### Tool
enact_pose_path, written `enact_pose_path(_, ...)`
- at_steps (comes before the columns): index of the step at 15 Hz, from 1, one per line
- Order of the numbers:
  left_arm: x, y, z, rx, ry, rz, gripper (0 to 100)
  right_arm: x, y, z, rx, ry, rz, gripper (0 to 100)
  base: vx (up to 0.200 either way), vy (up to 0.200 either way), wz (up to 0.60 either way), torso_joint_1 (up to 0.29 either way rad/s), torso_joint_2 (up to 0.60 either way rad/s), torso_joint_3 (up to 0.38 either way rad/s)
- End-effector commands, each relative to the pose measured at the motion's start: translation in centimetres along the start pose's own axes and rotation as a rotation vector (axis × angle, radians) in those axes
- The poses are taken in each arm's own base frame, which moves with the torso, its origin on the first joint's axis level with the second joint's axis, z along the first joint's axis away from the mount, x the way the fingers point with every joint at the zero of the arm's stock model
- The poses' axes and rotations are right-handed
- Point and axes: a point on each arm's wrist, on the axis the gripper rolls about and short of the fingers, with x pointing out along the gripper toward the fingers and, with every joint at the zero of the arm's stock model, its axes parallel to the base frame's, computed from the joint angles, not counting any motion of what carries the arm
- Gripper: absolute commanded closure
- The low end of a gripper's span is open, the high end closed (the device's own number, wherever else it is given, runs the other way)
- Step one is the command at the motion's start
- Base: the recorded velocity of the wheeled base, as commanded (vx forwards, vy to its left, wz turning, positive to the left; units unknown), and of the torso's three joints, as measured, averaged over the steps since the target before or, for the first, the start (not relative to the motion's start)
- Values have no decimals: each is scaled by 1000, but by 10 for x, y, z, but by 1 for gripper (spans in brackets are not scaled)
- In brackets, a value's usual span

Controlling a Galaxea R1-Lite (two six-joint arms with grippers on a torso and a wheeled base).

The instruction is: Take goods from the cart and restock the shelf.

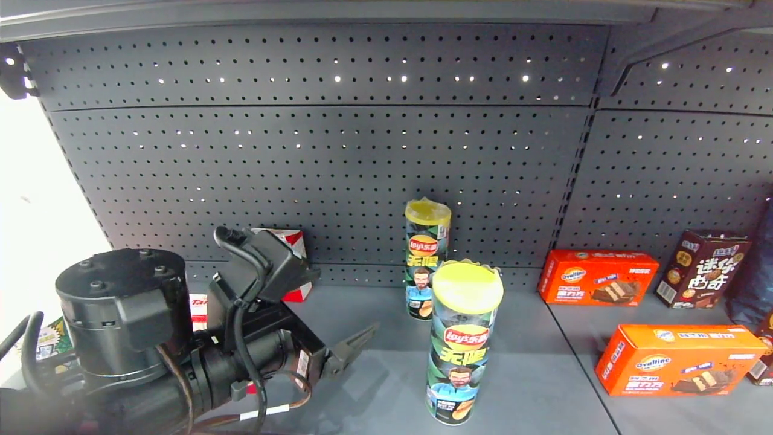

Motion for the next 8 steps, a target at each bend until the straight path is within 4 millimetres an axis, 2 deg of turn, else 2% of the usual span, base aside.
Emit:
enact_pose_path(1, -1, 0, -7, -5, 23, 1, 0, 56, 1, 0, -77, 184, 68, 0, 0, 0, 0, 0, 0, 0)
enact_pose_path(2, -1, 4, -8, -9, 27, 15, 0, 73, 3, -1, -84, 190, 90, 0, 0, 0, 0, 0, 0, 0)
enact_pose_path(3, -1, 5, -8, -9, 27, 20, 0, 81, 5, -3, -85, 195, 101, 0, 0, 0, 0, 0, 0, 0)
enact_pose_path(4, 0, 6, -7, -11, 24, 16, 0, 99, 11, -11, -93, 196, 131, 0, 0, 0, 0, 0, 0, 0)
enact_pose_path(8, 5, 6, -10, -9, 38, 15, 0, 121, 18, -25, -113, 245, 124, 0, 0, 0, 0, 0, 0, 0)
